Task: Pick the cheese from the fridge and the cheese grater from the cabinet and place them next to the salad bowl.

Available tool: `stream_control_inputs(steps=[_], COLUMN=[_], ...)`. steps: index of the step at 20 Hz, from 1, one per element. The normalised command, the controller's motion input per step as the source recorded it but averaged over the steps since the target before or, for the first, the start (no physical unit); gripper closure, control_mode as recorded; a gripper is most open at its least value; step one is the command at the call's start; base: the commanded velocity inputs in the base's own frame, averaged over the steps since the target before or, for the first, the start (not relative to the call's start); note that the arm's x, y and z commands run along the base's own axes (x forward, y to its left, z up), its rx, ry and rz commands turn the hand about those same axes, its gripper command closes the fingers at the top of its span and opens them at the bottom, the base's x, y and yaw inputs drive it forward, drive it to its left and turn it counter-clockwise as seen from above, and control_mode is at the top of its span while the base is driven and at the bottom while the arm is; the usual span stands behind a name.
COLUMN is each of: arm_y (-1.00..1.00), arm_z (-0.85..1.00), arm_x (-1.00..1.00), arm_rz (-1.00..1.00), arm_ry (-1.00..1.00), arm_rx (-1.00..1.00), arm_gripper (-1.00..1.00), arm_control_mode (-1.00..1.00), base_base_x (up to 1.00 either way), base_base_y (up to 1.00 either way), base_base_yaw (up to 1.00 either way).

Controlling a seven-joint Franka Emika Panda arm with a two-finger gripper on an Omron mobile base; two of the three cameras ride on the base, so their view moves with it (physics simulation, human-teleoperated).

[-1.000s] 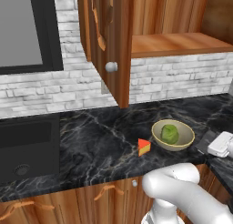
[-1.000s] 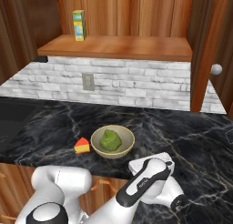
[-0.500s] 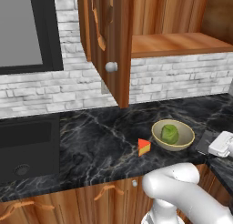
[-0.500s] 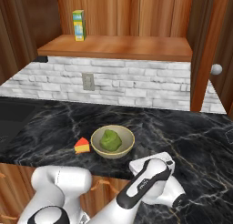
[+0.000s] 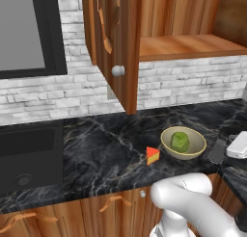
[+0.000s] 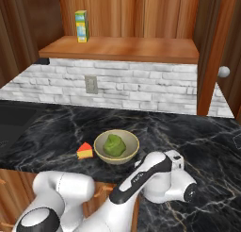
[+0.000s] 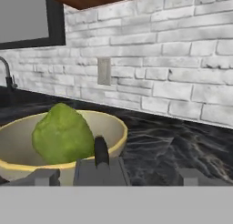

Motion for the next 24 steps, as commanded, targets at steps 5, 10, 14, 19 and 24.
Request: stream_control_inputs(steps=[5, 10, 14, 19, 24], arm_y=[0.0, 0.02, 0.0, -0.05, 0.01], arm_z=[0.6, 0.6, 0.34, 0.3, 0.47], arm_x=[-0.16, -0.01, -0.02, -0.03, -0.12], arm_rz=[0.0, 0.0, 0.0, -0.02, -0.04], arm_ry=[0.19, 0.29, 0.28, 0.27, 0.21], arm_rx=[-0.15, -0.35, -0.44, -0.45, -0.28], arm_gripper=[-1.0, -1.0, -1.0, -1.0, -1.0], arm_control_mode=[-1.0, -1.0, -1.0, -1.0, -1.0], base_base_x=[0.0, 0.0, 0.0, 0.0, 0.0], base_base_y=[0.0, 0.0, 0.0, 0.0, 0.0], base_base_yaw=[0.0, 0.0, 0.0, 0.0, 0.0])
